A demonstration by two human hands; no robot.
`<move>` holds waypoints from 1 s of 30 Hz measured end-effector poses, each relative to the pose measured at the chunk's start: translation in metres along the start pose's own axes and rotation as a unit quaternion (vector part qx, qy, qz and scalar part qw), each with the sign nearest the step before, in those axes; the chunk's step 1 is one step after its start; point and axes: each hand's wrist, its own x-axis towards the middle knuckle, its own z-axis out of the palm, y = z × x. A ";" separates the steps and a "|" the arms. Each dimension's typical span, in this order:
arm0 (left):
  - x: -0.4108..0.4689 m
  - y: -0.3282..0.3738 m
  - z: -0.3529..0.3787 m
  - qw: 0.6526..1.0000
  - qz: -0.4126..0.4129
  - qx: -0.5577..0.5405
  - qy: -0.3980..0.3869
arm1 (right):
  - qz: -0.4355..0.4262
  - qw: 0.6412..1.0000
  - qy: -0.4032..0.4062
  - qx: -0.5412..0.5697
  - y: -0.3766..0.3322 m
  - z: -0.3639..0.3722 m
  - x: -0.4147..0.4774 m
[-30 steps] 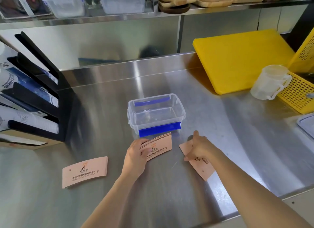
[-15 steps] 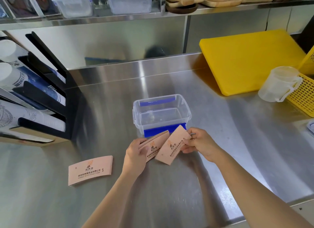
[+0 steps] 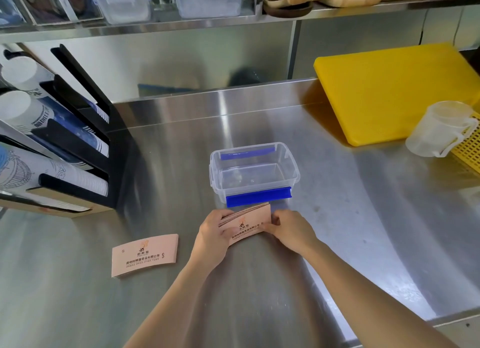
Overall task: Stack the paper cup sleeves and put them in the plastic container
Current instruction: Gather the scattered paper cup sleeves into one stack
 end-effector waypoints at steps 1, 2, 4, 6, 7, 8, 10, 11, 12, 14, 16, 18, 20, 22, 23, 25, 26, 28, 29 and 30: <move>0.000 0.000 -0.001 1.000 0.012 0.007 -0.003 | -0.013 0.999 0.011 0.035 -0.001 -0.002 -0.001; 0.000 0.000 -0.003 0.999 0.027 0.017 -0.006 | -0.032 0.996 0.015 0.086 -0.001 -0.004 -0.001; 0.000 0.001 -0.006 0.998 0.057 0.031 -0.016 | -0.071 0.986 -0.005 0.148 -0.005 -0.010 -0.003; 0.001 -0.001 -0.007 0.997 0.065 0.026 -0.018 | -0.098 0.986 -0.028 0.132 -0.008 -0.011 -0.002; 0.001 -0.003 -0.007 0.998 0.059 0.015 -0.013 | -0.100 0.987 -0.033 0.118 -0.008 -0.011 -0.002; 0.001 -0.004 -0.007 0.999 0.045 -0.007 -0.001 | -0.100 0.988 -0.034 0.112 -0.009 -0.011 -0.003; -0.001 -0.008 -0.005 0.996 0.002 -0.076 0.037 | -0.099 0.988 -0.037 0.109 -0.008 -0.009 -0.005; -0.002 -0.010 -0.004 0.993 -0.022 -0.104 0.053 | -0.100 0.988 -0.037 0.109 -0.008 -0.008 -0.006; -0.004 -0.010 -0.003 0.991 -0.043 -0.117 0.055 | -0.101 0.988 -0.036 0.112 -0.007 -0.006 -0.007; -0.009 -0.011 0.000 0.985 -0.074 -0.151 0.034 | -0.100 0.986 -0.028 0.128 -0.007 -0.004 -0.007; -0.012 -0.011 0.002 0.970 -0.096 -0.220 0.037 | -0.087 0.980 -0.021 0.175 -0.007 0.000 -0.007; -0.011 -0.008 0.002 0.960 -0.114 -0.250 0.059 | -0.063 0.968 -0.012 0.242 -0.007 0.004 -0.008; -0.010 -0.003 0.003 0.963 -0.121 -0.230 0.073 | -0.049 0.963 0.003 0.265 -0.007 0.007 -0.009; -0.010 -0.002 0.004 0.969 -0.111 -0.209 0.069 | -0.054 0.966 0.017 0.251 -0.007 0.010 -0.008; -0.010 -0.002 0.003 0.971 -0.107 -0.207 0.055 | -0.054 0.969 0.021 0.240 -0.007 0.011 -0.007; -0.011 -0.005 0.000 0.972 -0.107 -0.208 0.008 | -0.055 0.973 0.026 0.224 -0.007 0.011 -0.005; -0.012 -0.008 -0.003 0.977 -0.099 -0.186 -0.018 | -0.056 0.975 0.025 0.215 -0.006 0.011 -0.005; -0.012 -0.015 -0.008 0.990 -0.078 -0.108 -0.048 | -0.062 0.978 0.020 0.198 -0.004 0.010 -0.005; -0.012 -0.018 -0.009 0.994 -0.068 -0.066 -0.049 | -0.062 0.979 0.018 0.192 -0.003 0.010 -0.006; -0.012 -0.020 -0.010 0.996 -0.062 -0.032 -0.049 | -0.061 0.980 0.019 0.190 -0.001 0.011 -0.007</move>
